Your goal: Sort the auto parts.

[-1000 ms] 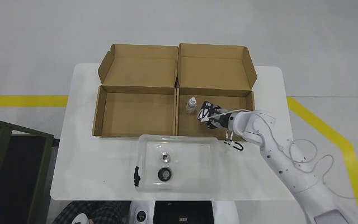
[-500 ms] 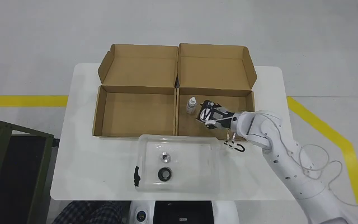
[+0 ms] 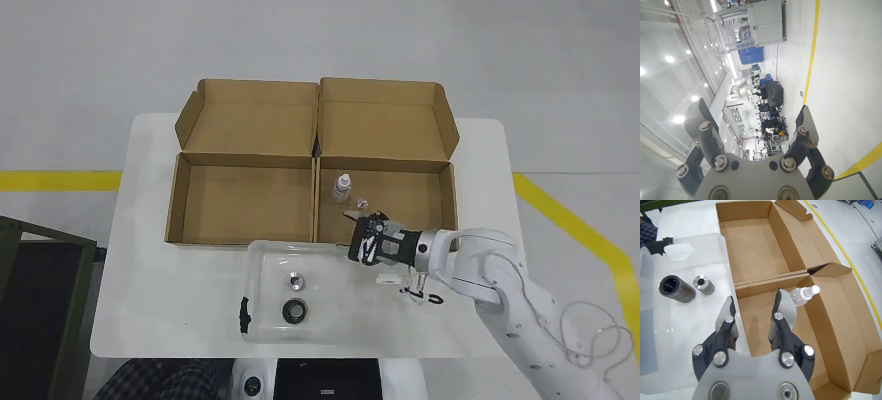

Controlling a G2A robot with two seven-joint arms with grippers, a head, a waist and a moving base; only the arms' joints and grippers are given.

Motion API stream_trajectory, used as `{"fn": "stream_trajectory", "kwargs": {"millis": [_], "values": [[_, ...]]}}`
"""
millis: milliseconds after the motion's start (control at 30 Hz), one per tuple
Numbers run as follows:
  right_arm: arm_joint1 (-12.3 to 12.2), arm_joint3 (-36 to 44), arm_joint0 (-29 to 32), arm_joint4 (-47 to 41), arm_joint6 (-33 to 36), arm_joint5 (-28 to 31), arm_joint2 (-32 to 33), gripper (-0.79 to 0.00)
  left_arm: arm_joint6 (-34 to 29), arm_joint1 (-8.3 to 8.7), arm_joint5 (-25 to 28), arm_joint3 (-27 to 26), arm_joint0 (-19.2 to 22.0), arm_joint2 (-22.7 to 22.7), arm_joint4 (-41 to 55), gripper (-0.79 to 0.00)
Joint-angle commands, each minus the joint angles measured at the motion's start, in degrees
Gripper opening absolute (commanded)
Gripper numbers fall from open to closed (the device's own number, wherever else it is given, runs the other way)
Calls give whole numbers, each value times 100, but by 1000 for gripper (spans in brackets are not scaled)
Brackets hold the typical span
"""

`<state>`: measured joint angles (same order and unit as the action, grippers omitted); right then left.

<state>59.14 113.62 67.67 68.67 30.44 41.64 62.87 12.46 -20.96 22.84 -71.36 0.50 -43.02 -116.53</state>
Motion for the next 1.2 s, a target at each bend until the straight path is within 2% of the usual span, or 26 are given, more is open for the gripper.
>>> {"fn": "stream_trajectory", "kwargs": {"millis": [0,300,1167], "values": [[-7,127,74,27,-5,39,-32,-406,0,0,0,0,0,0,0,0],[20,379,234,343,-18,101,-493,-406,0,0,0,0,0,0,0,0],[370,-676,-516,1032,-243,-202,-1813,-428,0,0,0,0,0,0,0,0]]}}
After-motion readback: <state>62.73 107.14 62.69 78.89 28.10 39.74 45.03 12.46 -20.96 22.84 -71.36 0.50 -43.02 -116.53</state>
